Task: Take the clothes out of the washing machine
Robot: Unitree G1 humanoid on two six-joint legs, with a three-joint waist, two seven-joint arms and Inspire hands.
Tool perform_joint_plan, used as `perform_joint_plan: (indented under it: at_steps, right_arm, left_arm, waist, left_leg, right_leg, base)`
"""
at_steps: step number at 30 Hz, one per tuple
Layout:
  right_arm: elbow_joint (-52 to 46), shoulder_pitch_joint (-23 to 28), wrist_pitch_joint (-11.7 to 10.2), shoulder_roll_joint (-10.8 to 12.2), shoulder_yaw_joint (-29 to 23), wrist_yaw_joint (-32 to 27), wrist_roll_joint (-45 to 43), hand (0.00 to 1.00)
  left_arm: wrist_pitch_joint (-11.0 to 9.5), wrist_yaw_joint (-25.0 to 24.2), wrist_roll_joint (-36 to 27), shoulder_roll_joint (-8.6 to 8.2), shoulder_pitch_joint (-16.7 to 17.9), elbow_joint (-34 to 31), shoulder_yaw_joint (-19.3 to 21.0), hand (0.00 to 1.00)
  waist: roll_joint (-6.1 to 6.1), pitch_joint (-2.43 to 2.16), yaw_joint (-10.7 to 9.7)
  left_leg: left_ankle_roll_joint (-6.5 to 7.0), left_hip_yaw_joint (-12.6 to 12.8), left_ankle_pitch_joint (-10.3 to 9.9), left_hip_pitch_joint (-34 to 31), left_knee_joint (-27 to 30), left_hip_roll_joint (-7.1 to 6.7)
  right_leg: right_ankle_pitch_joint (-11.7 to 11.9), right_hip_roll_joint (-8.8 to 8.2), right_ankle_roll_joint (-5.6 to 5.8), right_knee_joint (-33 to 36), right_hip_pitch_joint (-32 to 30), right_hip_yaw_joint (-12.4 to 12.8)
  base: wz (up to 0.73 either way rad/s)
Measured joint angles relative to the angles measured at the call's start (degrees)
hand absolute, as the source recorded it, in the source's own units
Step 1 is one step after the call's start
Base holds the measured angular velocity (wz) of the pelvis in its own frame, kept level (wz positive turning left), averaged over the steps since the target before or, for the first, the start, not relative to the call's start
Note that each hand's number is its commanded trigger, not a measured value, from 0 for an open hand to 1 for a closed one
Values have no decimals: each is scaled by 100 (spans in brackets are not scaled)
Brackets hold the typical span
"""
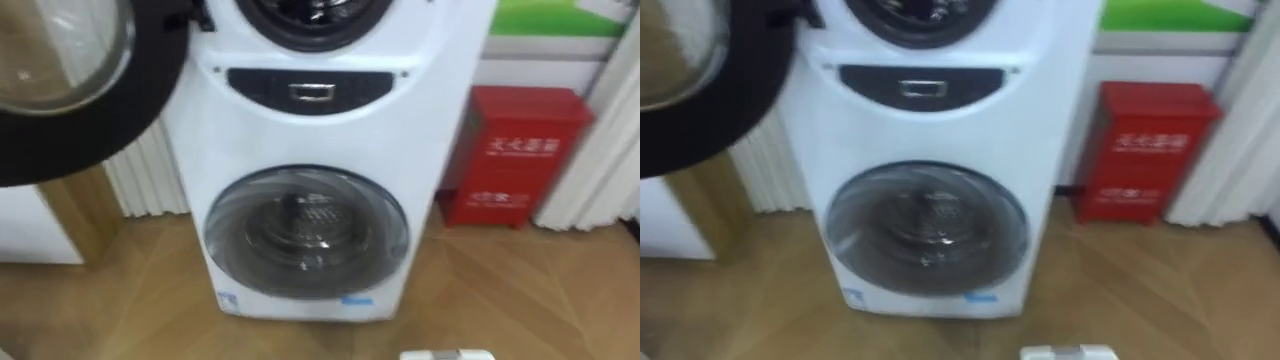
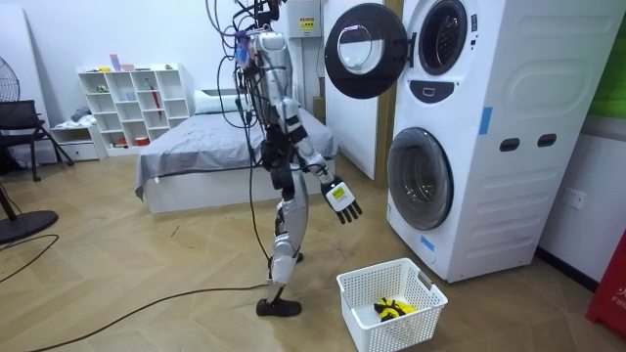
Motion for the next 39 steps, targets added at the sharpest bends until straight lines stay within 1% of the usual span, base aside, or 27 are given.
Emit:
perform_joint_plan:
  at_steps: [2, 3, 5, 7, 8, 10, 11, 12, 13, 15, 16, 18, 19, 20, 21, 23, 25, 26, 28, 29, 31, 32, 34, 35, 36, 38, 39]
  right_arm:
    - [5, 28, 3, 2, 1, 11, 0, 0]
    - [-1, 27, 1, 6, -2, 25, -1, 0]
    - [-9, 27, -5, 12, -4, 29, -8, 0]
    - [-12, 26, -14, 34, -8, 62, -107, 0]
    - [-12, 26, -17, 40, -13, 68, -113, 0]
    - [-12, 23, -73, 45, -53, 67, -109, 0]
    - [-12, 23, -92, 43, -59, 61, -108, 0]
    - [-10, 24, -98, 43, -71, 55, -86, 0]
    - [-3, 31, -98, 44, -69, 54, -81, 0]
    - [-5, 39, -97, 44, -76, 52, -81, 0]
    - [-10, 37, -97, 44, -118, 53, -81, 0]
    - [-10, 33, -99, 46, -201, 41, -82, 0]
    - [-8, 39, -101, 49, -246, 42, -82, 0]
    - [-8, 57, -107, 53, -286, 43, -82, 0]
    - [-6, 81, -111, 48, -360, 39, -79, 0]
    - [-20, 100, -115, 44, -534, 45, -181, 0]
    - [-35, 139, -141, 28, -791, 29, -258, 0]
    - [-45, 162, -152, 24, -877, 32, -257, 0]
    - [-50, 229, -164, -23, -1249, 41, -323, 0]
    - [-56, 241, -165, -53, -1305, 42, -370, 0]
    - [-69, 328, -242, -159, -1452, 59, -527, 0]
    - [-93, 369, -256, -171, -1483, 63, -572, 0]
    - [-216, 517, -265, -197, -1582, 69, -745, 0]
    - [-251, 544, -265, -197, -1620, 82, -798, 0]
    - [-310, 616, -264, -212, -1647, 80, -880, 0]
    - [-357, 706, -234, -254, -1647, 67, -897, 0]
    - [-359, 744, -212, -272, -1647, 57, -970, 0]
  left_arm:
    - [-2, 0, -8, -8, 33, -7, -4, 0]
    - [-1, 3, -66, -16, 52, -7, -8, 0]
    - [-18, 9, -167, -59, 47, -12, -9, 0]
    - [-49, 9, -209, -98, 44, -13, -9, 0]
    - [-52, 9, -211, -103, 44, -13, -9, 0]
    - [-56, 12, -214, -127, 48, -8, -2, 0]
    - [-63, 15, -220, -134, 49, 0, -1, 0]
    - [-81, 17, -244, -142, 48, 37, 1, 0]
    - [-84, 17, -353, -146, 48, 81, 2, 0]
    - [-87, 18, -549, -147, 46, 76, 23, 0]
    - [-89, 18, -808, -146, 27, 77, 24, 0]
    - [-96, 20, -1088, -140, 13, 79, 38, 0]
    - [-96, 17, -1135, -123, 13, 84, 102, 0]
    - [-95, 20, -1144, -117, 14, 84, 171, 0]
    - [-95, 23, -1304, -97, 5, 86, 250, 0]
    - [-93, 16, -1595, -43, -28, 80, 418, 0]
    - [-92, 16, -2094, 114, -201, 67, 718, 0]
    - [-90, 17, -2240, 165, -256, 34, 830, 0]
    - [-93, 29, -2838, 466, -549, -88, 1215, 0]
    - [-102, 34, -2961, 558, -642, -85, 1294, 0]
    - [-183, 26, -3293, 835, -866, -105, 1651, 0]
    - [-183, 20, -3376, 905, -912, -127, 1725, 0]
    - [-186, 18, -3610, 1223, -1124, -167, 1828, 0]
    - [-185, 19, -3604, 1300, -1165, -177, 1849, 0]
    - [-175, 30, -3610, 1423, -1253, -241, 1883, 0]
    - [-173, 56, -3780, 1562, -1309, -490, 1910, 0]
    - [-173, 39, -3835, 1707, -1384, -523, 1910, 0]
  waist:
    - [-13, 2, -3]
    - [-11, -16, -9]
    - [-4, -23, -13]
    - [41, -48, -20]
    - [50, -50, -17]
    - [107, -62, 0]
    - [133, -58, -1]
    - [185, -57, -13]
    - [222, -50, -25]
    - [246, -64, -38]
    - [252, -68, -61]
    - [233, -58, -107]
    - [221, -43, -140]
    - [215, -37, -159]
    - [201, -31, -169]
    - [234, -7, -192]
    - [290, 25, -297]
    - [307, 24, -316]
    - [379, 1, -321]
    - [401, 0, -318]
    - [483, -32, -273]
    - [498, -46, -278]
    - [531, -63, -296]
    - [543, -69, -295]
    - [573, -69, -304]
    - [604, -65, -318]
    - [624, -68, -319]
  left_leg:
    - [-18, -44, 24, -34, 15, 54]
    - [-21, -78, 28, -91, 42, 63]
    - [-11, -130, 27, -172, 101, 55]
    - [2, -206, 11, -265, 158, 49]
    - [3, -206, 11, -270, 156, 48]
    - [4, -206, 9, -272, 157, 39]
    - [4, -204, 9, -272, 154, 37]
    - [3, -206, 10, -263, 138, 32]
    - [3, -205, 10, -227, 120, 24]
    - [2, -208, 11, -187, 47, 7]
    - [2, -235, 11, -184, 37, -17]
    - [3, -250, 11, -149, 4, -57]
    - [3, -276, 11, -101, -42, -77]
    - [2, -297, 11, -81, -66, -89]
    - [2, -312, 11, -46, -88, -103]
    - [0, -315, 9, -8, -99, -103]
    - [-1, -347, 8, -5, -100, -108]
    - [-1, -351, 8, -4, -103, -108]
    - [-1, -332, 8, 53, -183, -112]
    - [-1, -308, 8, 82, -204, -114]
    - [0, -180, 8, 199, -286, -126]
    - [0, -173, 8, 220, -306, -132]
    - [1, -101, 9, 274, -362, -142]
    - [1, -93, 9, 276, -362, -142]
    - [2, -90, 9, 277, -361, -142]
    - [2, -87, 9, 295, -361, -147]
    - [2, -70, 9, 307, -362, -146]
  right_leg:
    - [35, 64, -19, -59, -16, 5]
    - [47, 75, -14, -58, -55, -17]
    - [68, 74, -1, -72, -68, -76]
    - [135, 91, -1, -160, -54, -145]
    - [142, 90, -4, -166, -54, -150]
    - [145, 84, -6, -177, -42, -166]
    - [145, 84, -6, -188, -39, -167]
    - [146, 84, -5, -236, -4, -184]
    - [152, 83, -3, -284, 55, -203]
    - [151, 77, -2, -305, 99, -218]
    - [155, 64, 4, -379, 153, -278]
    - [156, 39, 21, -424, 217, -311]
    - [166, 39, 38, -511, 305, -357]
    - [171, 40, 46, -574, 354, -380]
    - [175, 35, 50, -594, 385, -376]
    - [178, 33, 54, -584, 411, -360]
    - [180, 26, 55, -582, 438, -428]
    - [180, 28, 55, -586, 446, -426]
    - [180, 27, 56, -591, 454, -383]
    - [181, 23, 56, -586, 457, -355]
    - [193, -5, 78, -586, 457, -249]
    - [195, -11, 81, -583, 457, -228]
    - [204, -23, 97, -582, 439, -150]
    - [207, -24, 103, -583, 432, -126]
    - [224, -25, 120, -585, 422, -107]
    - [239, -29, 128, -585, 422, -80]
    - [240, -29, 127, -585, 422, -54]
  base:
    - [0]
    - [4]
    - [15]
    - [15]
    - [5]
    - [0]
    - [3]
    - [5]
    - [5]
    - [8]
    - [14]
    - [14]
    - [16]
    - [14]
    - [0]
    - [0]
    - [10]
    - [6]
    - [-4]
    - [-19]
    - [-29]
    - [-22]
    - [-16]
    - [-16]
    - [-10]
    - [-9]
    - [-8]
